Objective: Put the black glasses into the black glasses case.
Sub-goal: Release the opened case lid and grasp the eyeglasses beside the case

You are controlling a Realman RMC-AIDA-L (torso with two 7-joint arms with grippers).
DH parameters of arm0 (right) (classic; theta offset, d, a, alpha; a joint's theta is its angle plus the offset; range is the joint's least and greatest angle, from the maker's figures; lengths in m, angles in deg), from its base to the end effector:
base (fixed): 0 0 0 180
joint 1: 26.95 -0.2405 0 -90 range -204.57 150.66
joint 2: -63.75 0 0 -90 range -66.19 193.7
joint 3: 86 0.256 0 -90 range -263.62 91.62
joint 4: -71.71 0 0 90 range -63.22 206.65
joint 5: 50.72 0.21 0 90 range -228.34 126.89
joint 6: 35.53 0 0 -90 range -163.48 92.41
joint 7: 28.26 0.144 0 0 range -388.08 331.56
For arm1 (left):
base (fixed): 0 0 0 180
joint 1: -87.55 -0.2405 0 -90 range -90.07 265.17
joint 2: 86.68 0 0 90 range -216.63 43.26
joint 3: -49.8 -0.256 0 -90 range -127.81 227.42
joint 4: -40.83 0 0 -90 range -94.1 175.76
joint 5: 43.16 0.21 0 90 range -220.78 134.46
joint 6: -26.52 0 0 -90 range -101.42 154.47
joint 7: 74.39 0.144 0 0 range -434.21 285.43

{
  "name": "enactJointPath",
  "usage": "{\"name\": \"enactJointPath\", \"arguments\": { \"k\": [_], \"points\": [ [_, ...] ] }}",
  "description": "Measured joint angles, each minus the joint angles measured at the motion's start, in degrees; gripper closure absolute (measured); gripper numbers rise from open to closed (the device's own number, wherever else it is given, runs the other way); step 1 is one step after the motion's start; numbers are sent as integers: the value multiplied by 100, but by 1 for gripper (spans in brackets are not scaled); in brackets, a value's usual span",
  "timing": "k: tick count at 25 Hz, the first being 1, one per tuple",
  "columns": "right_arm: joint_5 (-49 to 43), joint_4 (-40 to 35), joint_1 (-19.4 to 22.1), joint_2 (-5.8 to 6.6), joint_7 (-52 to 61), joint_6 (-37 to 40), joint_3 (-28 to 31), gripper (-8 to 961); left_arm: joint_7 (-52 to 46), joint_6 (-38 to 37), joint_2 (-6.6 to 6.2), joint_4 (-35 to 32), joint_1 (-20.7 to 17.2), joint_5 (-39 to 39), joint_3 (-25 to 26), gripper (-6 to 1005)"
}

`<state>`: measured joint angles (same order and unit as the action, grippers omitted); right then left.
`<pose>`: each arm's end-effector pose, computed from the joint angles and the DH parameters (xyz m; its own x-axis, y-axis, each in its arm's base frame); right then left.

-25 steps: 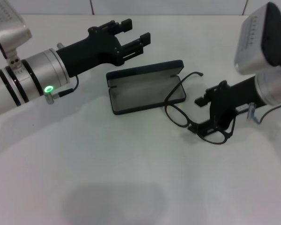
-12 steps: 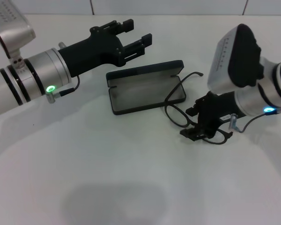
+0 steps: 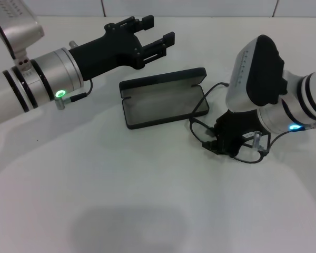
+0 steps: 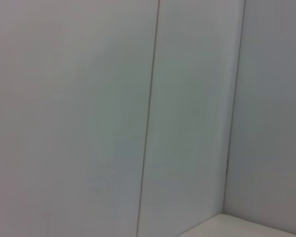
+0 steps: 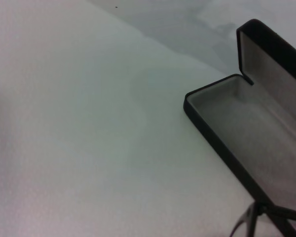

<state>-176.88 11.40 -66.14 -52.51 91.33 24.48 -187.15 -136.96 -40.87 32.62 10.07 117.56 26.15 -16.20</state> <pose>0.1548 0.3650 -0.0876 0.9750 -0.1286 0.1813 -0.0821 -0.9663 -0.2442 -0.2238 0.3735 -0.0212 0.6899 0.1121 0.7152 0.5013 -0.7866 -0.3604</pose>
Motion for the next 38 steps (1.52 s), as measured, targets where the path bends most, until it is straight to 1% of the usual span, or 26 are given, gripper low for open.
{"name": "enactJointPath", "arguments": {
  "k": [5,10,19,26,38],
  "points": [
    [3,77,-88,-1,-5,-5,-79,660,0,19,-7,-5,5,-8,0,330],
    [-25,70,-90,25,29,71,-56,695,0,128,-20,-6,5,0,0,330],
    [-39,10,-126,36,66,329,-23,697,0,156,-22,0,-15,18,0,330],
    [-191,-82,-125,33,108,586,152,699,0,157,-30,0,-45,21,0,331],
    [-335,-21,-128,26,117,613,144,697,0,157,-23,0,-28,21,0,331]
  ]
}}
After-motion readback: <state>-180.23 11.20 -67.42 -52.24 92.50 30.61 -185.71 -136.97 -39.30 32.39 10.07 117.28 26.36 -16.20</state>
